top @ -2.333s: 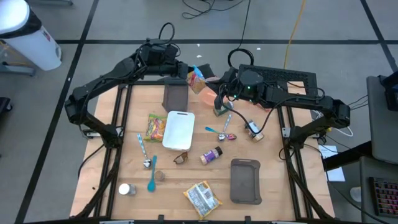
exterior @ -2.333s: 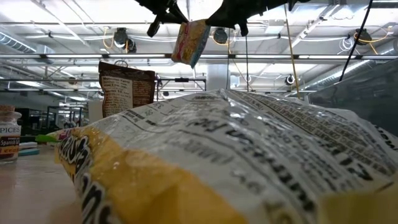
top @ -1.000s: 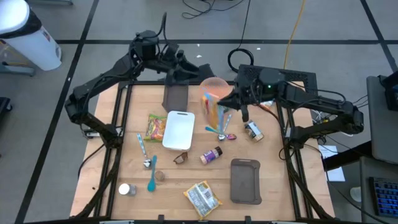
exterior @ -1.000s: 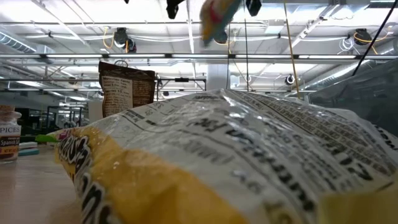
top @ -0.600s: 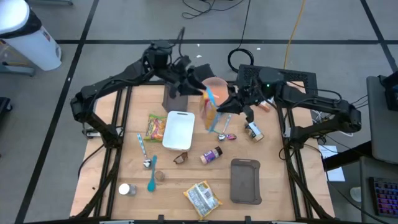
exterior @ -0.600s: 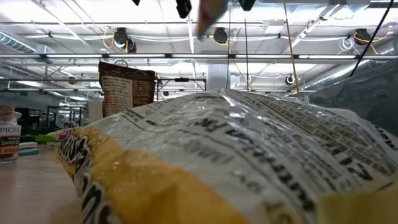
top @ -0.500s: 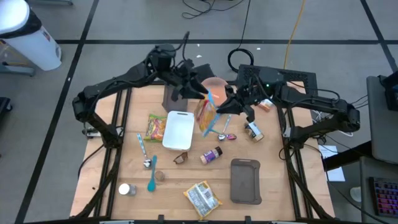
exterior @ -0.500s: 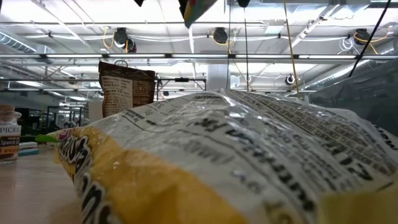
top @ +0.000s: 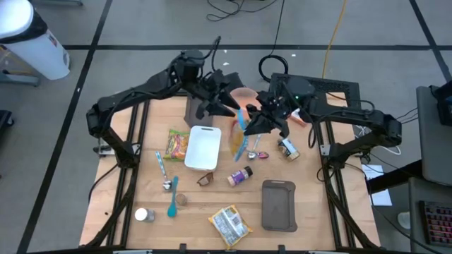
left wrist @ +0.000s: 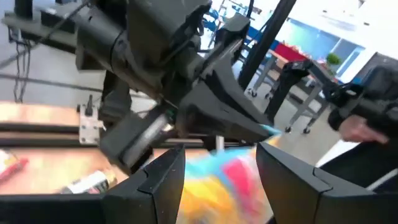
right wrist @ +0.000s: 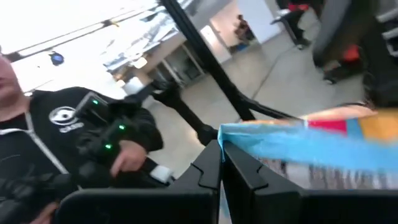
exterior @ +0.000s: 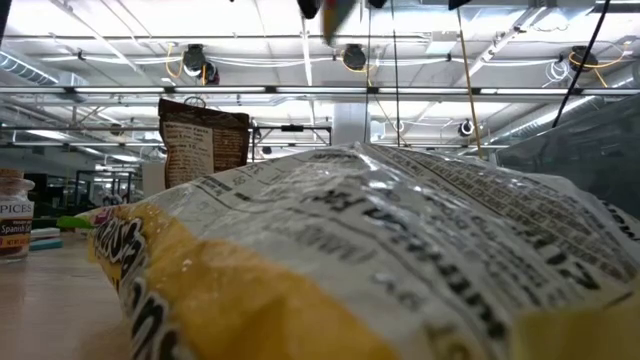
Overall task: Pick & Place Food Item
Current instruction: Put blue noodle pack into the bottom black transparent bin
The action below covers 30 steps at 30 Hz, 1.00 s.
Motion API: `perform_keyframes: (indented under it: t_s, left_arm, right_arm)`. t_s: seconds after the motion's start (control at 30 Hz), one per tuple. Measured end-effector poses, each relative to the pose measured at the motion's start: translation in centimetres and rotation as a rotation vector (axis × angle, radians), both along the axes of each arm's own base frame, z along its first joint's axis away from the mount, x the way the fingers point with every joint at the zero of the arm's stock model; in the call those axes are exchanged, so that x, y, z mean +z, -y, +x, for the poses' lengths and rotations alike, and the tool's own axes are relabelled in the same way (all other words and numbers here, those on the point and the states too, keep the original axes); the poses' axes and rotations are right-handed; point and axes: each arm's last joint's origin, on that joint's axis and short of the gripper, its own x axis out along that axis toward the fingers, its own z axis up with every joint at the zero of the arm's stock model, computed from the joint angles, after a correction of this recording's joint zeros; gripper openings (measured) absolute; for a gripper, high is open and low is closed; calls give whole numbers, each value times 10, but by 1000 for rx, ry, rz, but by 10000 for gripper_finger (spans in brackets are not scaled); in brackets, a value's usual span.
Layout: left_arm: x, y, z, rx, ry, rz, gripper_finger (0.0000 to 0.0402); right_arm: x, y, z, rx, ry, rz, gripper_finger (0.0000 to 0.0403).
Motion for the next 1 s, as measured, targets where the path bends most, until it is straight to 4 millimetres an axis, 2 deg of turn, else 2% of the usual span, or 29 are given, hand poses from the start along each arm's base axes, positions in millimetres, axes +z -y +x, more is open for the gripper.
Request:
perform_keyframes:
  t_s: [0.23,0.43,0.77,1.0]
  left_arm:
    - [-2,8,14,-59,-14,49,207]
    - [-6,14,23,-130,-40,20,204]
    - [-7,19,26,-91,-45,44,149]
    - [-7,18,27,-72,-47,52,126]
  right_arm:
    - [2,2,-2,23,9,8,0]
    - [3,1,-2,48,13,3,0]
    - [6,0,-3,74,29,5,0]
    - [6,0,-3,74,29,5,0]
